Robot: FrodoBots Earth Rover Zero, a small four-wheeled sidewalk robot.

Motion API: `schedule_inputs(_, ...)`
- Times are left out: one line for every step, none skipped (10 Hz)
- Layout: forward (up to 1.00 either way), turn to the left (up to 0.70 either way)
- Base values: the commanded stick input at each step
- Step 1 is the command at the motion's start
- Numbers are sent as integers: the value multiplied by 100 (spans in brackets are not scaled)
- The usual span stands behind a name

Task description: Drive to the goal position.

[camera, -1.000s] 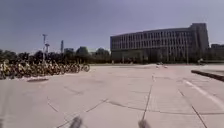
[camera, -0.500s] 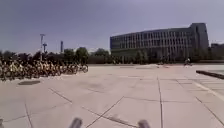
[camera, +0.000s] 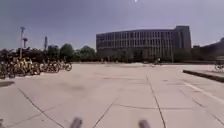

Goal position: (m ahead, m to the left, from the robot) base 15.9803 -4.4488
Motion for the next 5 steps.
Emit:
schedule_inputs(100,-40)
schedule_inputs(100,-40)
schedule_inputs(100,-40)
schedule_inputs(100,-39)
schedule_inputs(100,0)
